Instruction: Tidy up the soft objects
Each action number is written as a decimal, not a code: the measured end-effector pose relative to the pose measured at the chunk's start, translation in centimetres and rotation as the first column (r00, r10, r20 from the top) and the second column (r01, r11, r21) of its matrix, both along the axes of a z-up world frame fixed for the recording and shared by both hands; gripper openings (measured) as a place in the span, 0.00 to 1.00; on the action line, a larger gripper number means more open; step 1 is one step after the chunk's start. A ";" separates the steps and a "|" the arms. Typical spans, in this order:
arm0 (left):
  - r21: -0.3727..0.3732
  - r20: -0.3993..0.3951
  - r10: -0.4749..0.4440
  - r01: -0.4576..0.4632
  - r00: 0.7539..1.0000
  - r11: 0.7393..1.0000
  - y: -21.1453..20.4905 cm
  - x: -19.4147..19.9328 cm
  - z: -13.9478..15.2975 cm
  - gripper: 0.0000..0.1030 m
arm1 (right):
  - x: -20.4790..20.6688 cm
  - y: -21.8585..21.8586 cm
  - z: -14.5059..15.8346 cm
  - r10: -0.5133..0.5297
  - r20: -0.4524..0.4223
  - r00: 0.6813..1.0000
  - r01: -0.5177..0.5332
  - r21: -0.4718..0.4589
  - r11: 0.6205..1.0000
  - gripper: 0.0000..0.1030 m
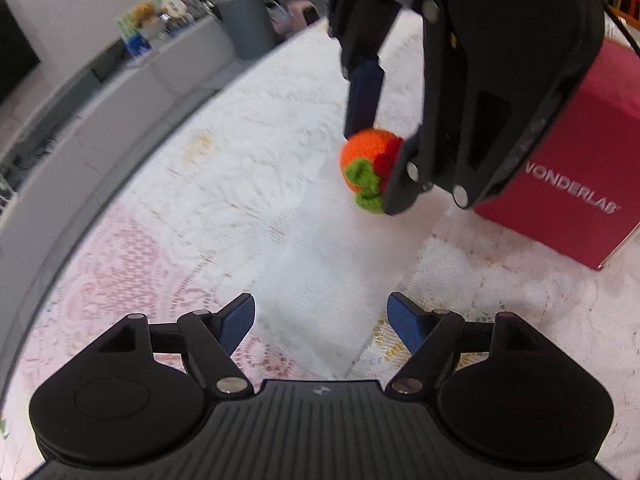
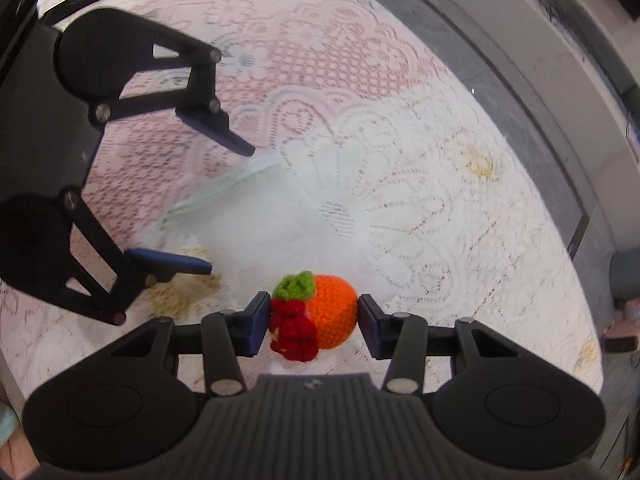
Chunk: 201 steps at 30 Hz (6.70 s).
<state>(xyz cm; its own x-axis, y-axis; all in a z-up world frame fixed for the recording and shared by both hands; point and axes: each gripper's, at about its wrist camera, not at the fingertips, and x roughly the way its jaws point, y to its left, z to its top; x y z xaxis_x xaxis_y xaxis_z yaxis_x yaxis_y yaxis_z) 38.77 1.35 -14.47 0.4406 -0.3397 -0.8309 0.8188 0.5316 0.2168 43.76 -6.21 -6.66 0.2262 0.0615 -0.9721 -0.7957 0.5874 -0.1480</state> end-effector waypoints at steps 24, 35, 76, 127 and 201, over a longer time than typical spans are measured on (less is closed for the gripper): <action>-0.119 -0.165 0.231 -0.252 0.959 0.960 -1.0 2.3 0.0 0.01 | 2.1 -0.6 -2.5 -0.005 -0.080 0.997 0.004 -0.019 1.000 0.47; -0.067 -0.040 0.380 -0.382 0.924 0.922 0.8 -0.9 4.5 0.01 | 0.4 -1.4 1.9 -0.069 0.011 0.998 0.068 0.069 0.995 0.46; -0.532 -0.244 0.374 -0.446 0.895 0.720 -10.2 -19.4 18.1 0.01 | -28.6 -27.6 17.8 -0.633 0.252 0.732 0.407 0.583 0.703 0.46; 0.059 -0.214 0.307 -0.302 0.927 0.952 -29.2 -7.9 6.5 0.45 | -15.9 -31.9 2.2 -0.442 0.210 0.872 0.406 0.193 0.893 0.60; -0.513 0.161 0.761 -0.605 0.629 0.609 -4.5 -34.7 10.6 0.91 | -46.7 -14.1 7.6 -0.821 0.385 0.421 0.411 0.725 0.552 0.88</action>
<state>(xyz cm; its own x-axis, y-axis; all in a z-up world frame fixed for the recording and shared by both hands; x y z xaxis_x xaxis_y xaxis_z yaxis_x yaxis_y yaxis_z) 4.06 -3.16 -3.86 0.8883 -0.0585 -0.4554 0.0873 0.9953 0.0423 -2.92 -20.28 0.96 0.9063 -0.0086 -0.4226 0.0259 0.9990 0.0352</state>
